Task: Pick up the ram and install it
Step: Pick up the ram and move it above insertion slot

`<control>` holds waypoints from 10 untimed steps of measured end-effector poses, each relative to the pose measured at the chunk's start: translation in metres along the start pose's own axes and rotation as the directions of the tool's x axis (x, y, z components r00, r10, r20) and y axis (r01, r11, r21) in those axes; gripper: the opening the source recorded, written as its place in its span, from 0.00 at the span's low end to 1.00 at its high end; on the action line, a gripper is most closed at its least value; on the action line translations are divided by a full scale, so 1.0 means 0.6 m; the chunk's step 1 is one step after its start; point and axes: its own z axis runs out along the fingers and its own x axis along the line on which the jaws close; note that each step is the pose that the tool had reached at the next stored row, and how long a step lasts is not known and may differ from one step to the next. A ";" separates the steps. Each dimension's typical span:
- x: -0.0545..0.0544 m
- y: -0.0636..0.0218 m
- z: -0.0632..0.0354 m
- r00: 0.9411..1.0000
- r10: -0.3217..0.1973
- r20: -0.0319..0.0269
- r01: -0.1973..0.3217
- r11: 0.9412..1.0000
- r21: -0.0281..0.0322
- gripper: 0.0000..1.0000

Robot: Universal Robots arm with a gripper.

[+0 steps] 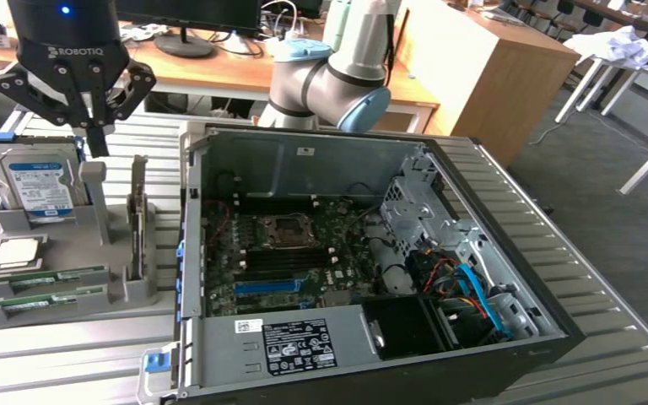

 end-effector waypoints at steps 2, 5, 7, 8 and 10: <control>0.000 0.000 0.000 1.000 -0.009 0.000 0.009 1.000 0.000 0.10; 0.000 0.000 0.000 1.000 -0.021 0.000 0.021 1.000 -0.001 0.10; 0.000 0.000 0.000 1.000 -0.030 0.000 0.030 1.000 -0.001 0.10; 0.000 0.000 0.000 0.999 -0.034 0.000 0.034 0.999 -0.001 0.10; 0.000 0.000 0.000 0.999 -0.042 0.000 0.042 0.999 -0.001 0.10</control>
